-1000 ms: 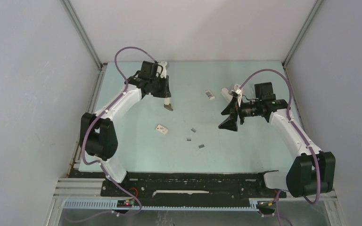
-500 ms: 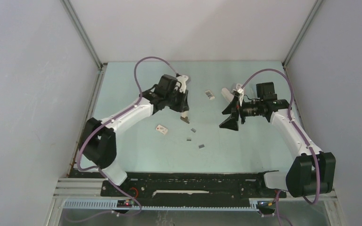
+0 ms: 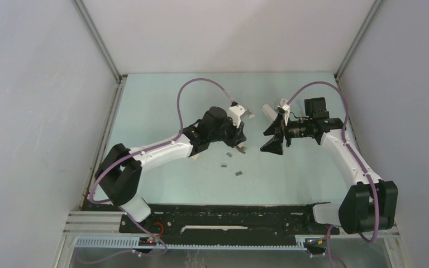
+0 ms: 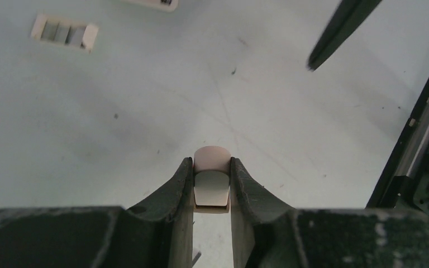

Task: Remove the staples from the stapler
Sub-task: Place the stapler at the center of the board.

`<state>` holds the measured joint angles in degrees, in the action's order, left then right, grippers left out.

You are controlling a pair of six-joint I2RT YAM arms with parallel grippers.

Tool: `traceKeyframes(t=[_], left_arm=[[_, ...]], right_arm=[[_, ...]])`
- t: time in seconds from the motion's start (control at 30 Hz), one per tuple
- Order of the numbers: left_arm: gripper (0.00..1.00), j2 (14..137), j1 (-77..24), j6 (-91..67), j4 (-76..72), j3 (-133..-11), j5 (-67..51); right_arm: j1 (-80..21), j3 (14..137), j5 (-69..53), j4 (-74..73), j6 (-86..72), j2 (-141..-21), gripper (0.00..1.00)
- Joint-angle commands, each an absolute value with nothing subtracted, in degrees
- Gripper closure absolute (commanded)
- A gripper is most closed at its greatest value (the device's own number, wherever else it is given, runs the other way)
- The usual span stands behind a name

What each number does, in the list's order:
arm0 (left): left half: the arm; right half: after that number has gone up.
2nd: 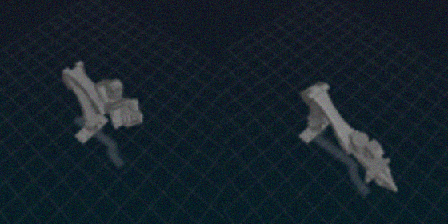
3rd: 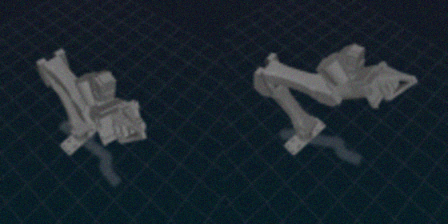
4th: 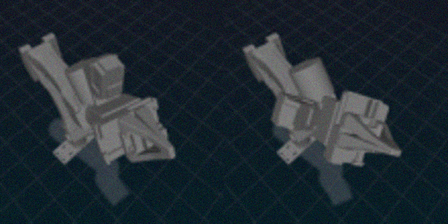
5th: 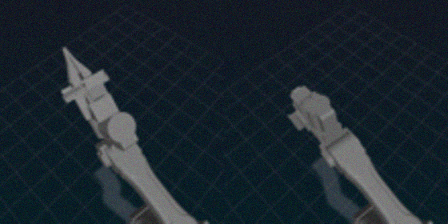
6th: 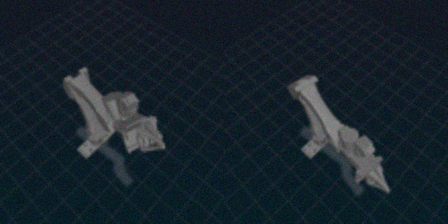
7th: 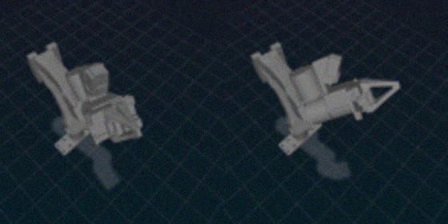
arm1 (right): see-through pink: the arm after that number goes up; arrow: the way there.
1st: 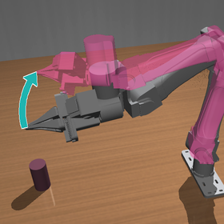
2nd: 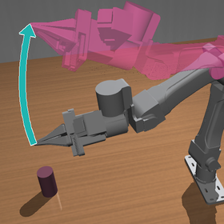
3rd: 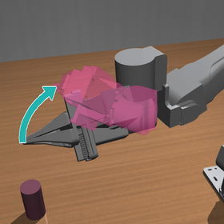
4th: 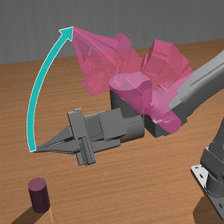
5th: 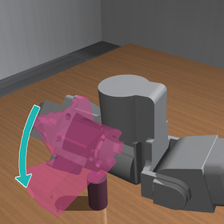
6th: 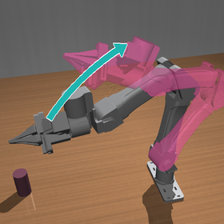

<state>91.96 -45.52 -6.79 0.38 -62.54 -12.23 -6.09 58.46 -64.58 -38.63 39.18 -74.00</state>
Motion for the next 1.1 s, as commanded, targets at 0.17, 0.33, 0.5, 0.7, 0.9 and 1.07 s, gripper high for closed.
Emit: traceKeyframes(t=[0.17, 0.33, 0.5, 0.7, 0.9, 1.07], left_arm=[[1.00, 99.25, -51.52, -2.56, -14.65, -60.80, -9.49], [1.00, 102.66, -53.91, -2.24, -17.65, -58.92, -4.81], [0.88, 104.00, -54.14, -3.88, -17.34, -58.92, -1.24], [0.63, 103.88, -54.23, -5.25, -16.44, -58.69, -0.14], [0.51, 100.44, -54.32, -5.64, -16.43, -57.00, 1.63], [0.48, 95.65, -54.32, -5.54, -16.75, -54.35, 3.38]], right_arm=[[-5.02, 60.69, -66.27, -39.76, 41.09, -72.51, 0.09], [-4.92, 60.72, -66.28, -40.08, 41.43, -72.51, 0.09], [-4.63, 60.68, -66.18, -40.16, 41.57, -72.51, 0.09], [-3.97, 60.69, -66.31, -40.18, 41.74, -72.51, 0.09], [-3.48, 60.71, -66.36, -40.50, 42.00, -72.34, 0.08], [-2.66, 60.71, -66.50, -41.59, 43.69, -72.09, 0.08]])
